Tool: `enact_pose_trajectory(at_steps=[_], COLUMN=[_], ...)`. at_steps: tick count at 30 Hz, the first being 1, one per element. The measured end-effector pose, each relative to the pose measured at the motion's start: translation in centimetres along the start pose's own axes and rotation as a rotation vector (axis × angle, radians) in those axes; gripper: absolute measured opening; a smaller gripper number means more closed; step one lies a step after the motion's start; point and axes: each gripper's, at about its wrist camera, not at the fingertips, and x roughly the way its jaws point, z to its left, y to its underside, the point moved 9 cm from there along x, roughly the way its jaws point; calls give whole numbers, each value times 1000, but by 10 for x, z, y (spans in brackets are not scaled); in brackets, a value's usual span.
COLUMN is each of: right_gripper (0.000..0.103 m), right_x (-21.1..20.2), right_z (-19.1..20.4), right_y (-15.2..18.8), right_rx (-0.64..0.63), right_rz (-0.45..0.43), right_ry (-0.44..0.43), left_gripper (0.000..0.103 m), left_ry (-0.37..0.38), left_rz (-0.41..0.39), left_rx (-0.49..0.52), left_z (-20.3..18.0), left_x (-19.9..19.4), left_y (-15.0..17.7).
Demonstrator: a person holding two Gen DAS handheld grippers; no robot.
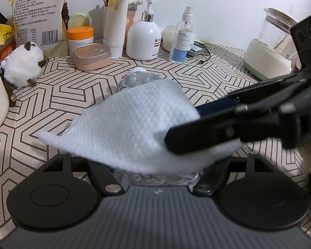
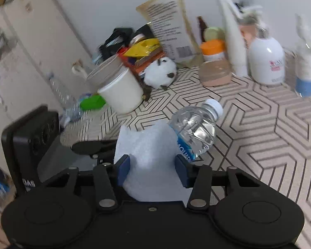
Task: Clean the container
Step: 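Rub the white wipe along the bottle body with the right gripper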
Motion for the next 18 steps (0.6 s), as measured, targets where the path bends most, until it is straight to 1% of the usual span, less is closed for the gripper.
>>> enact_pose_trajectory(at_steps=[1, 3, 4, 6, 7, 8, 10, 12, 13, 15, 18], right_gripper=[45, 38, 38, 39, 41, 45, 58, 66, 69, 73, 74], right_x=[-1, -2, -2, 0, 1, 2, 5, 11, 13, 16, 17], right_z=[-2, -13, -17, -26, -30, -32, -39, -43, -42, -39, -32], right_y=[-1, -5, -7, -8, -9, -9, -10, -10, -9, -7, -5], right_rx=[11, 35, 44, 89, 122, 144, 169, 211, 216, 224, 210], right_rz=[-10, -38, -49, -55, -61, -71, -99, -114, -111, -104, -86], right_ry=[-1, 44, 58, 29, 1, -6, 17, 14, 15, 17, 22], left_gripper=[73, 73, 73, 73, 74, 74, 74, 74, 76, 77, 77], left_ry=[0, -1, -1, 1, 1, 2, 2, 3, 3, 3, 2], left_rz=[0, 0, 0, -1, -1, -2, -2, -3, -3, -3, -3], left_rx=[-1, 0, 1, 1, 1, 1, 0, 1, 1, 5, 9], left_z=[-1, -1, -1, -2, -1, -1, -2, -3, -4, -7, -10], left_x=[1, 2, 1, 1, 1, 0, -1, -2, -2, -2, -4], left_y=[-1, -1, -1, -1, -1, 0, 1, 2, 3, 4, 7])
